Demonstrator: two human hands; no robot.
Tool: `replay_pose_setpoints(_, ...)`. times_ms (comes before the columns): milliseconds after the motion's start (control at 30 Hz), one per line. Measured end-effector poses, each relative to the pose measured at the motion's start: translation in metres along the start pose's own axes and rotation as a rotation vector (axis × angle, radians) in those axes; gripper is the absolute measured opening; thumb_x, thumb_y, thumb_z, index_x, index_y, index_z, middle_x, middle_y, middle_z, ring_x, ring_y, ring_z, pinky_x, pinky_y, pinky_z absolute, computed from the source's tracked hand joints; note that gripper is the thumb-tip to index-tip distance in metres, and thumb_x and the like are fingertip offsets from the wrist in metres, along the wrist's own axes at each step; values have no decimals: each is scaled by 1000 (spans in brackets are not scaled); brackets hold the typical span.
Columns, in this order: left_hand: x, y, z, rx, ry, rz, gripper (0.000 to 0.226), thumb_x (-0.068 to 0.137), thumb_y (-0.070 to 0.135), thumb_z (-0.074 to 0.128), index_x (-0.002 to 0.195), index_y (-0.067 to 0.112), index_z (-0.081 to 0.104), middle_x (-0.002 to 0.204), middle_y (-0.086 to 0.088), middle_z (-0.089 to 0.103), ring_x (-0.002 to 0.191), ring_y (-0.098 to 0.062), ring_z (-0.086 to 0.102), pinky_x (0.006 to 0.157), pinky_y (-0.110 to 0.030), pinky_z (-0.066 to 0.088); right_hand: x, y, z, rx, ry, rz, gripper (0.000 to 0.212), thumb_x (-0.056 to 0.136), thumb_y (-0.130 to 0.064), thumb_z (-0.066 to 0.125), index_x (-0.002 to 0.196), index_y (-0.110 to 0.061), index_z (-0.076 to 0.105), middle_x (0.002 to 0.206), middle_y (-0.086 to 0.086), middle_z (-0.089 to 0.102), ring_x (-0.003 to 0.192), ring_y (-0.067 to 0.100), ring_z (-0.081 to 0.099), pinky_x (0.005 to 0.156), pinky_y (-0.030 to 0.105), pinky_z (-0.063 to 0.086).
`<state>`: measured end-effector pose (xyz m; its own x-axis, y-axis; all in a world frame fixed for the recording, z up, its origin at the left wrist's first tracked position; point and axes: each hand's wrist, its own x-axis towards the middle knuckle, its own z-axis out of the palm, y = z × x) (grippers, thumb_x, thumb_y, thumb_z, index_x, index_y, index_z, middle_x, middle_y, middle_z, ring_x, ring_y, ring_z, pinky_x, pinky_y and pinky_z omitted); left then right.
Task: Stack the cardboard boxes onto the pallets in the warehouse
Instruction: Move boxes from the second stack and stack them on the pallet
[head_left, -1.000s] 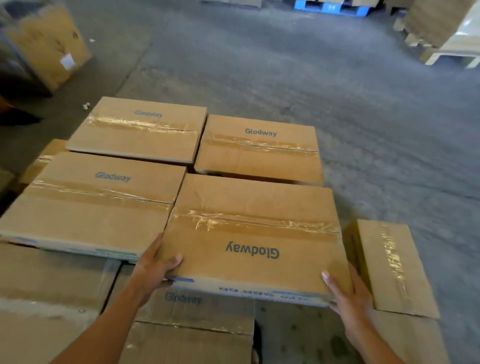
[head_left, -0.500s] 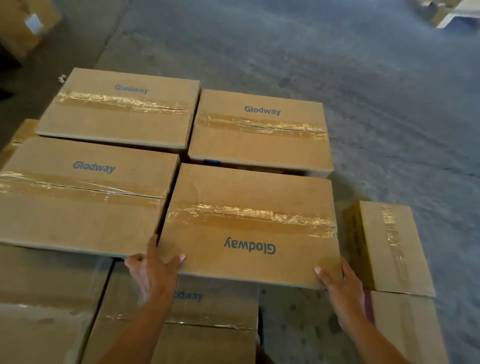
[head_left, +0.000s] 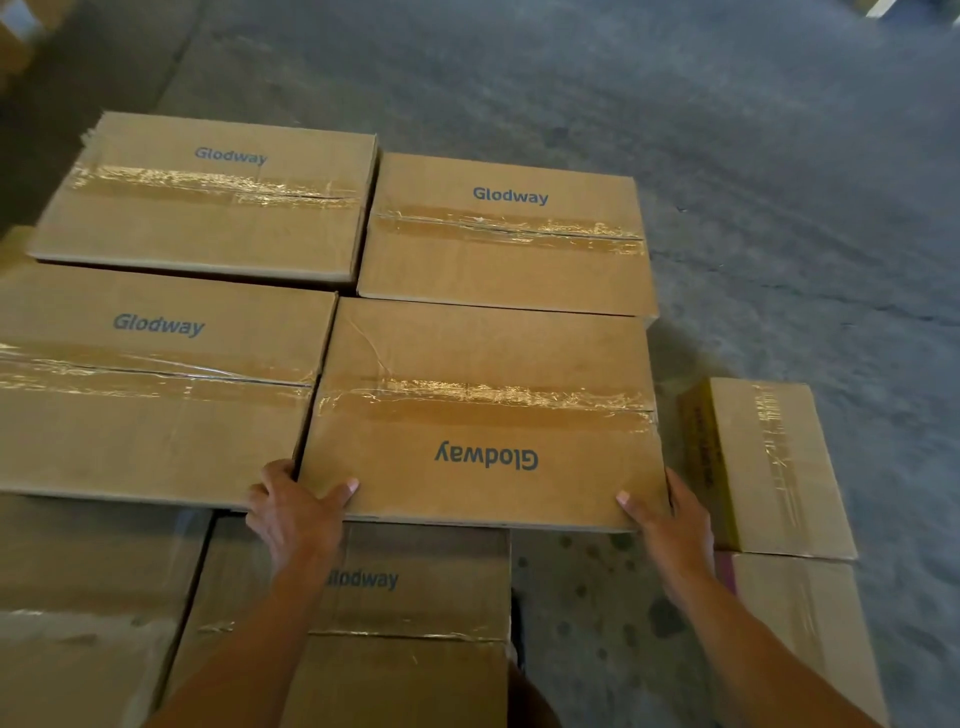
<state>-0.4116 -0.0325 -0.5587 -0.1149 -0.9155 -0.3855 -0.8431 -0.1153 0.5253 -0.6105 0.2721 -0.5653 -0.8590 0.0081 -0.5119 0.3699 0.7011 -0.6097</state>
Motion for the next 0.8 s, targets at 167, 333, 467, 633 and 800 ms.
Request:
replay_pose_setpoints(167, 1, -3, -4, 46, 8, 28, 87, 69, 31, 91, 137, 4, 43, 137, -25, 50, 128, -44, 42, 101, -55, 40, 1, 2, -2, -23, -7, 5, 75, 85, -45, 76, 149, -26, 44, 142, 6, 57, 129, 34, 53, 103, 56, 43)
replay_pose_setpoints(333, 3, -2, -12, 183, -32, 63, 83, 74, 41, 86, 137, 6, 46, 137, -23, 50, 129, -43, 40, 103, -53, 36, 0, 0, -4, -29, -30, 2, 73, 86, -41, 76, 150, -23, 43, 142, 7, 56, 130, 35, 51, 104, 54, 42)
replay_pose_setpoints(467, 4, -4, -17, 247, -80, 73, 80, 78, 44, 82, 140, 9, 44, 139, -24, 43, 128, -45, 36, 101, -55, 36, 1, -3, -7, -36, -60, -8, 69, 86, -42, 76, 146, -24, 48, 138, 6, 58, 127, 34, 53, 103, 53, 44)
replay_pose_setpoints(633, -29, 0, -15, 254, -31, 115, 78, 88, 44, 72, 150, 19, 33, 144, -24, 35, 130, -47, 33, 97, -58, 41, 2, -3, -18, -65, -124, -33, 73, 86, -44, 75, 149, -24, 44, 143, 5, 56, 131, 33, 51, 106, 53, 42)
replay_pose_setpoints(800, -71, 13, -16, 247, -82, 326, 71, 94, 41, 64, 154, 22, 31, 146, -20, 39, 132, -39, 40, 102, -54, 42, -12, -3, -39, -33, -78, -8, 80, 89, -49, 70, 155, -22, 34, 153, 8, 46, 139, 33, 45, 110, 52, 40)
